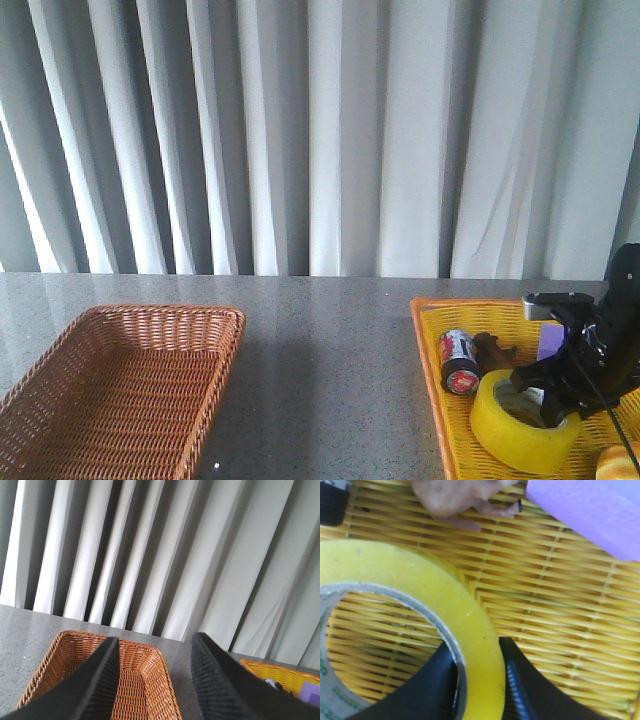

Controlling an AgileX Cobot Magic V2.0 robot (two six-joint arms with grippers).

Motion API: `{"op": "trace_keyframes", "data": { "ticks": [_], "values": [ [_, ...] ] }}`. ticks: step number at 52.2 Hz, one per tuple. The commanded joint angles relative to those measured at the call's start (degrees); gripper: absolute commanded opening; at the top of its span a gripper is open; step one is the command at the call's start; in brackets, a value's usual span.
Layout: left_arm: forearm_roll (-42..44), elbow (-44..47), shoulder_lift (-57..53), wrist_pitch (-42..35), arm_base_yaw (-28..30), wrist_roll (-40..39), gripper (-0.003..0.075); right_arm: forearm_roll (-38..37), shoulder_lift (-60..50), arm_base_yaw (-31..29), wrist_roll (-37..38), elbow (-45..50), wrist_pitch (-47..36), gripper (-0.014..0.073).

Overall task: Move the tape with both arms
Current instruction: 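Lift the tape roll and carry it toward the table center, then set the tape roll on the table, open and withdraw the right gripper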

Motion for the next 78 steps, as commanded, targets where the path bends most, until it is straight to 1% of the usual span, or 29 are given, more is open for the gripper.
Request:
{"op": "trace_keyframes", "data": {
  "ticks": [1, 10, 16, 19, 23, 25, 26, 27, 29, 31, 34, 37, 41, 51, 57, 64, 72, 78],
  "values": [
    [-0.64, -1.92, 0.98, -3.9, -0.07, 0.07, 0.0335, 0.74, -4.32, -0.05, -0.35, -1.68, -1.27, -0.0015],
    [-0.64, -1.92, 0.98, -3.9, -0.07, 0.07, 0.0335, 1.28, -10.86, -0.05, -0.44, -2.73, -4.51, -0.0008],
    [-0.64, -1.92, 0.98, -3.88, -0.07, 0.02, 0.0336, 4.6, -15.51, -0.05, -1.95, -6.67, -4.41, -0.0008],
    [-0.64, -1.92, 0.98, -3.88, -0.07, 0.02, 0.0336, 9.77, -17.44, -0.05, -4.78, -9.1, -4.47, -0.0008],
    [-0.64, -1.92, 0.98, -3.88, -0.07, 0.02, 0.0336, 20.27, -18.56, -0.05, -10.49, -12.44, -4.41, -0.0008],
    [-0.64, -1.92, 0.98, -3.88, -0.07, 0.02, 0.0336, 26.87, -18.57, 0.24, -14.06, -13.75, -3.94, -0.0006],
    [-0.64, -1.92, 0.98, -3.88, -0.07, 0.02, 0.0336, 27.92, -18.51, 0.37, -14.65, -14.18, -3.82, -0.0006],
    [-0.64, -1.92, 0.98, -3.88, -0.07, 0.02, 0.0336, 31.68, -18.25, 0.96, -16.84, -14.63, -3.8, -0.0006],
    [-0.64, -1.92, 0.98, -3.88, -0.07, 0.02, 0.0336, 36.31, -17.76, 2.04, -19.04, -15.15, -3.79, -0.0006],
    [-0.64, -1.92, 0.98, -3.88, -0.07, 0.02, 0.0336, 38.82, -16.99, 3.55, -20.66, -15.42, -3.79, -0.0006],
    [-0.64, -1.92, 0.98, -3.83, -0.07, 0.02, 0.0336, 40.62, -15.48, 6.16, -22.23, -15.42, -4.16, -0.0005],
    [-0.64, -1.92, 0.98, -3.83, -0.07, 0.02, 0.0336, 39.67, -13.48, 9.53, -23.49, -15.42, -4.84, -0.0005],
    [-0.64, -1.92, 0.98, -3.83, -0.07, 0.02, 0.0336, 35.68, -10.29, 14.38, -23.83, -15.42, -6.18, -0.0005],
    [-0.64, -1.92, 0.98, -3.83, -0.07, 0.02, 0.0336, 29.09, -2.39, 21.05, -23.78, -15.42, -7.44, -0.0005],
    [-0.64, -1.92, 0.98, -3.83, -0.07, 0.02, 0.0336, 25.15, 0.65, 22.46, -22.43, -15.42, -7.49, -0.0005],
    [-0.64, -1.92, 0.98, -3.83, -0.07, 0.02, 0.0336, 21.2, 2.96, 22.78, -20.53, -15.42, -7.36, -0.0003],
    [-0.64, -1.92, 0.98, -3.83, -0.07, 0.02, 0.0336, 20.33, 4.9, 22.78, -20.33, -15.36, -5.4, 0.001],
    [-0.64, -1.92, 0.98, -3.83, -0.07, 0.02, 0.0336, 19.14, 5.95, 22.78, -20.18, -15.36, -4.69, 0.0048]
  ]
}}
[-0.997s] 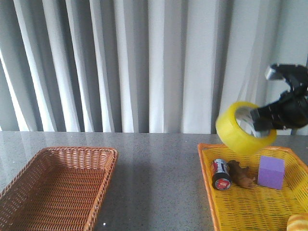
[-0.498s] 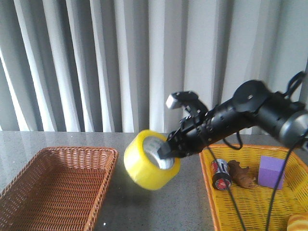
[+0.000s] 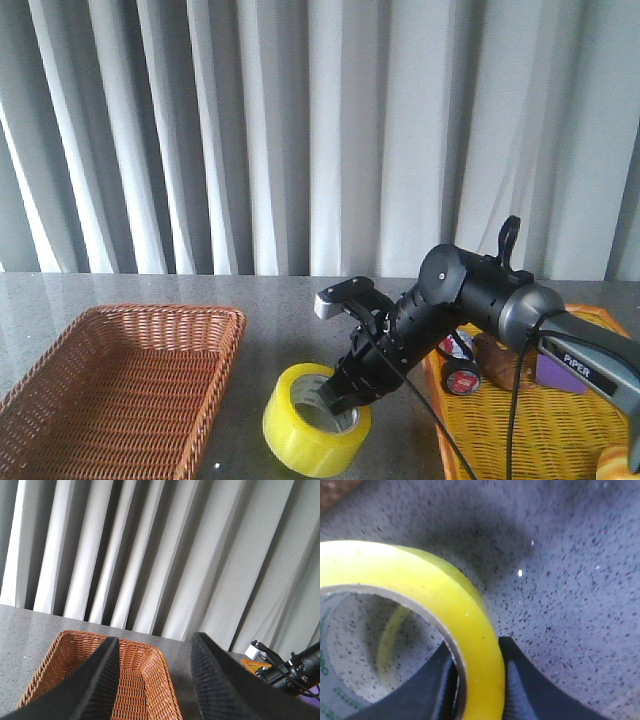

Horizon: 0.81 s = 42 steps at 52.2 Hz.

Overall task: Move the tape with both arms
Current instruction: 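Set the tape roll on the table, open and withdraw the right gripper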

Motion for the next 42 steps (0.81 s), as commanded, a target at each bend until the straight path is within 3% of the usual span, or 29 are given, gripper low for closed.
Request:
{"op": "trace_keyframes", "data": {
  "ticks": [1, 25, 42],
  "values": [
    [-0.64, -1.92, 0.98, -3.83, -0.07, 0.02, 0.0336, 1.28, -3.29, -0.1, 0.39, -1.76, -1.13, 0.0055],
    [-0.64, -1.92, 0.98, -3.84, -0.07, 0.02, 0.0336, -1.56, -3.68, -0.16, 5.86, -1.95, -1.69, 0.0368],
    [-0.64, -1.92, 0.98, -0.07, -0.07, 0.02, 0.0336, -1.19, -15.57, -0.41, 7.18, -1.95, -5.4, 0.0389]
  ]
}}
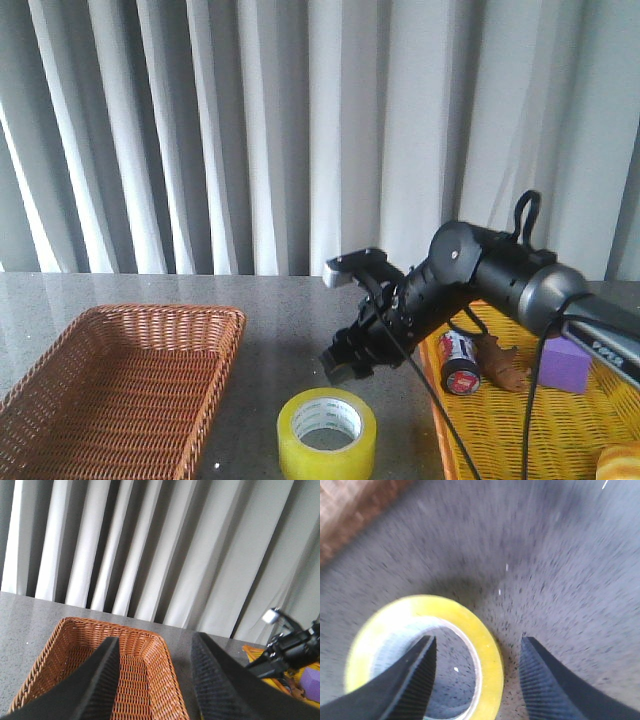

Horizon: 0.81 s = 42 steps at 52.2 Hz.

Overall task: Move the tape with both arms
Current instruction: 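Set the tape roll on the table, open and withdraw the right gripper, then reach the left gripper over the brown basket down to the tape roll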

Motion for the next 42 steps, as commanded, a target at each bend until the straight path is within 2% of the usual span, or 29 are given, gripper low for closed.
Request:
{"op": "trace_keyframes", "data": {
  "ticks": [1, 8, 15, 21, 27, 36, 42],
  "values": [
    [-0.64, -1.92, 0.98, -3.04, -0.07, -0.1, 0.0336, 1.74, -10.49, -0.49, 0.03, -1.89, -3.46, 0.0389],
    [-0.64, -1.92, 1.03, -2.82, -0.07, -0.05, 0.0336, 0.76, -19.49, -0.66, -0.01, -1.84, -3.18, 0.0367],
    [-0.64, -1.92, 1.03, -2.7, -0.07, 0.63, 0.0335, 0.41, -29.12, -0.71, -0.28, -1.0, -1.32, 0.0297],
    [-0.64, -1.92, 1.03, -2.7, -0.07, 1.01, 0.0326, -1.48, -37.55, -0.71, -0.19, 4.5, -3.71, 0.0223],
    [-0.64, -1.92, 1.33, -2.64, -0.07, 1.01, 0.03, -2.16, -49.99, -0.71, -0.01, 18.89, -10.39, 0.0147],
    [-0.64, -2.21, 4.17, -2.21, -0.07, 1.05, 0.0239, -3.69, -70.88, -0.71, 0.36, 45.14, -26.18, 0.006],
    [-0.7, -4.3, 7.31, -2.03, -0.07, 2.33, 0.0205, -4.29, -87.01, -0.71, 3.68, 62.47, -36.64, -0.0013]
  ]
}}
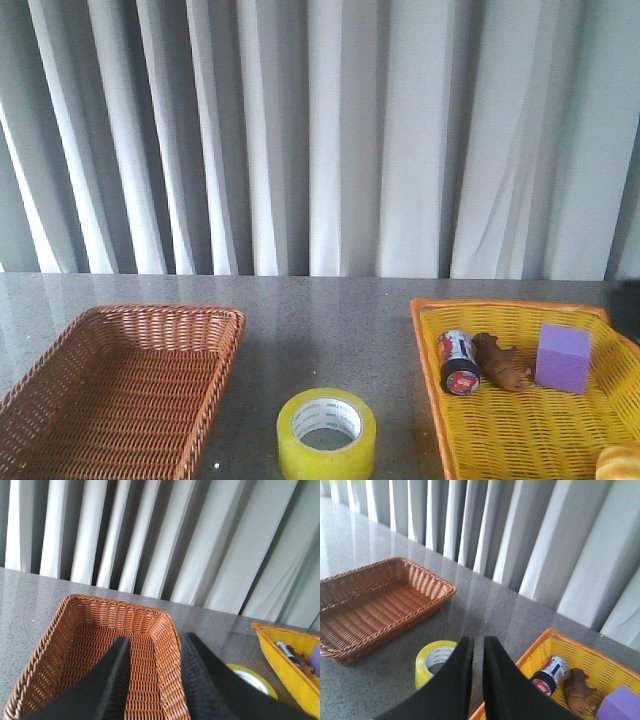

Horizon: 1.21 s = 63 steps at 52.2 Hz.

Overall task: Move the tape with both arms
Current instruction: 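Reach the left gripper over the brown basket down to the tape roll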

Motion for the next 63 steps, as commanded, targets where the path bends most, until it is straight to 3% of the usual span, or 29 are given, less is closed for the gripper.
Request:
{"op": "trace_keyframes", "data": {
  "ticks": [1, 12, 23, 29, 45, 54, 63],
  "values": [
    [-0.71, -4.07, 3.32, -4.02, -0.07, 1.56, 0.02, -0.25, -11.79, -0.49, 2.65, 10.12, -12.35, -0.0013],
    [-4.52, -14.73, 12.94, -2.59, -5.66, 13.06, 0.0163, -5.26, -28.96, -0.49, 9.98, 25.09, -13.0, -0.0006],
    [-8.36, -31.57, 30.34, 8.35, -14.52, 26.92, 0.0168, -6.76, -31.07, -0.49, 13.94, 31.19, -12.34, -0.0005],
    [-8.1, -40.82, 39.93, 15.17, -16.07, 27.9, 0.0214, -6.92, -30.44, -0.49, 13.94, 31.72, -11.16, -0.0005],
    [-8.16, -62.78, 59.76, 28.76, -16.07, 27.9, 0.0458, -7.07, -30.31, -0.49, 13.94, 31.72, -5.4, -0.0005],
    [-10.27, -71.5, 68.22, 35.34, -16.15, 29.41, 0.0473, -7.07, -30.31, -0.49, 13.94, 31.72, -3.46, -0.0005],
    [-9.65, -76.9, 75.24, 36.34, -18.17, 31.84, 0.047, -7.07, -30.31, -0.49, 13.94, 31.72, -3.52, -0.0005]
  ]
}}
